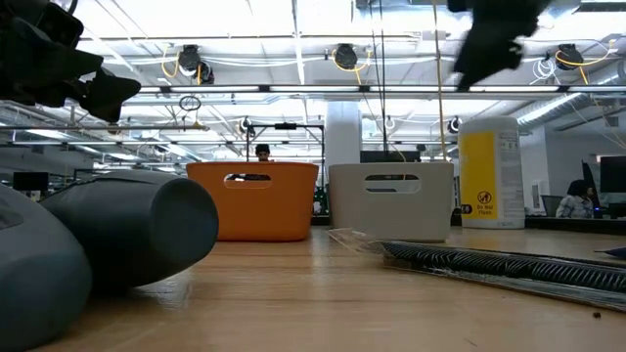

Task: Pick & Place Travel size toiletries
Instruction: Put the blue shave cream into the dark blue bin

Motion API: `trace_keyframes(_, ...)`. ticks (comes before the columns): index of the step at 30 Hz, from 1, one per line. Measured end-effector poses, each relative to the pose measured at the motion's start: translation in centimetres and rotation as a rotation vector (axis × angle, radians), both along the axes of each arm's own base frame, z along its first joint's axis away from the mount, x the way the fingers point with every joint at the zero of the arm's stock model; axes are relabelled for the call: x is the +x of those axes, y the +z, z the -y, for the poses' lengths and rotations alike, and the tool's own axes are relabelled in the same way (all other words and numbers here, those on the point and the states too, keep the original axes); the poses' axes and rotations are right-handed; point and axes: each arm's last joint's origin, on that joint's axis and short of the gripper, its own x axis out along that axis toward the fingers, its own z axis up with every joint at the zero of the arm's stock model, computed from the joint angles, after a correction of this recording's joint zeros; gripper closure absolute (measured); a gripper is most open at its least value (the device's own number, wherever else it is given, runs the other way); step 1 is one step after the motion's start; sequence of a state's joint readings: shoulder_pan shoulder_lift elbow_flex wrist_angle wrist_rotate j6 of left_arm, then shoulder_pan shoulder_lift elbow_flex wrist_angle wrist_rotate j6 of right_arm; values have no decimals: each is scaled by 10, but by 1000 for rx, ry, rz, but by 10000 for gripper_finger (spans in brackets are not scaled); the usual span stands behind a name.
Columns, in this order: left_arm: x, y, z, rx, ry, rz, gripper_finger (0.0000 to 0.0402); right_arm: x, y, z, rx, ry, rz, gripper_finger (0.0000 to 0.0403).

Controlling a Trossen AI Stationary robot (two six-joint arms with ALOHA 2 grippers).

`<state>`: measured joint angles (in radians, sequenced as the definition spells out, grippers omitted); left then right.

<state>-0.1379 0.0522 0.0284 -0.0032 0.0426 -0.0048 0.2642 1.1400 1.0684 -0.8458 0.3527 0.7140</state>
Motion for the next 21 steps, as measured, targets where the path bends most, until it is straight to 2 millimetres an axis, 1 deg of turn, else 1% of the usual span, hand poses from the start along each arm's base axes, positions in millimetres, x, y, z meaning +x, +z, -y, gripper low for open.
trace_keyframes(3,0,0,0,0,0,0,128,1,-8,-19,132,-26,-159,188)
trace_keyframes(7,0,0,0,0,0,0,128,5,-30,-41,326,-77,-337,194)
trace_keyframes(11,0,0,0,0,0,0,128,11,-53,-56,383,-125,-472,195)
trace_keyframes(15,0,0,0,0,0,0,128,20,-71,-67,430,-140,-547,195)
trace_keyframes(21,0,0,0,0,0,0,128,35,-93,-88,523,-120,-568,195)
